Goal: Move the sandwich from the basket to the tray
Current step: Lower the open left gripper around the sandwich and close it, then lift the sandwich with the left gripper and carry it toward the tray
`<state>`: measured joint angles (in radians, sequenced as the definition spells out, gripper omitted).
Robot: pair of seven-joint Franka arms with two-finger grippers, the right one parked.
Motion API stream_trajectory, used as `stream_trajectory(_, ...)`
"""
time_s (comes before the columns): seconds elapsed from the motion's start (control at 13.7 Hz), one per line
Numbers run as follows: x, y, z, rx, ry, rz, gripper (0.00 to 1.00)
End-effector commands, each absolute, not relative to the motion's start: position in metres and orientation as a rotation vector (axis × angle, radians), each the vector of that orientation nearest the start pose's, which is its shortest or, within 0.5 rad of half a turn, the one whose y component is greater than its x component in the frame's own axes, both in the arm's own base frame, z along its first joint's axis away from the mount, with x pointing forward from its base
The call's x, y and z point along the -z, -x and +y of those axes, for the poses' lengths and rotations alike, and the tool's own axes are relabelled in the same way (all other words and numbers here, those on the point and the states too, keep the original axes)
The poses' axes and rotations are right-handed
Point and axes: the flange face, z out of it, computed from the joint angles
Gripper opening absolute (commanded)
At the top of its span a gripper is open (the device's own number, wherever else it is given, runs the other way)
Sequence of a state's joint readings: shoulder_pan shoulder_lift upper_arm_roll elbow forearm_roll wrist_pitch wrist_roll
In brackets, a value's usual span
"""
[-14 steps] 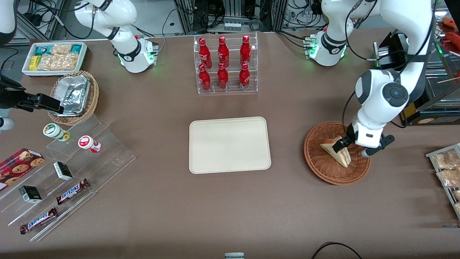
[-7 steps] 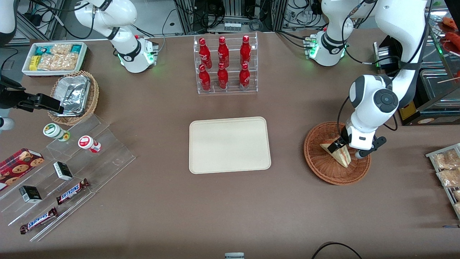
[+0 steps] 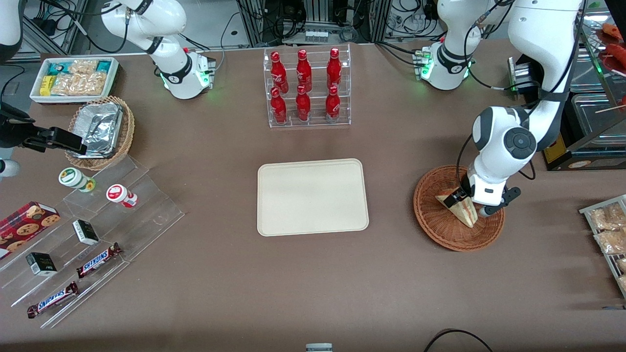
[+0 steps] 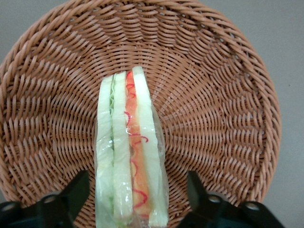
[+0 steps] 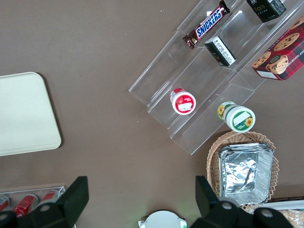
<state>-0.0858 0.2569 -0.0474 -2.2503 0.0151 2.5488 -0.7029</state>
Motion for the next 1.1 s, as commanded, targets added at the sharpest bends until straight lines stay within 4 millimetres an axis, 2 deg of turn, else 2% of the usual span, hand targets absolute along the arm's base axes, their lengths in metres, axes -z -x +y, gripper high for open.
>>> stream_trajectory(0.0, -0.254, -0.541, -0.071, 0.076, 3.030, -0.900, 0.00)
stream_trajectory(0.15, -0.262, -0.542, -0.071, 0.089, 3.035, -0.887, 0.00)
stream_trajectory(0.22, -0.275, -0.542, -0.071, 0.086, 3.032, -0.884, 0.00)
stream_trajectory(0.37, -0.313, -0.546, -0.072, 0.079, 3.006, -0.819, 0.00)
stream_trajectory(0.51, -0.351, -0.556, -0.084, 0.069, 2.983, -0.759, 0.00)
stream_trajectory(0.73, -0.403, -0.572, -0.142, 0.062, 3.006, -0.640, 0.00)
stream_trajectory(0.88, -0.415, -0.575, -0.191, 0.052, 3.035, -0.536, 0.00)
stream_trajectory(1.02, -0.412, -0.571, -0.252, 0.066, 3.065, -0.428, 0.00)
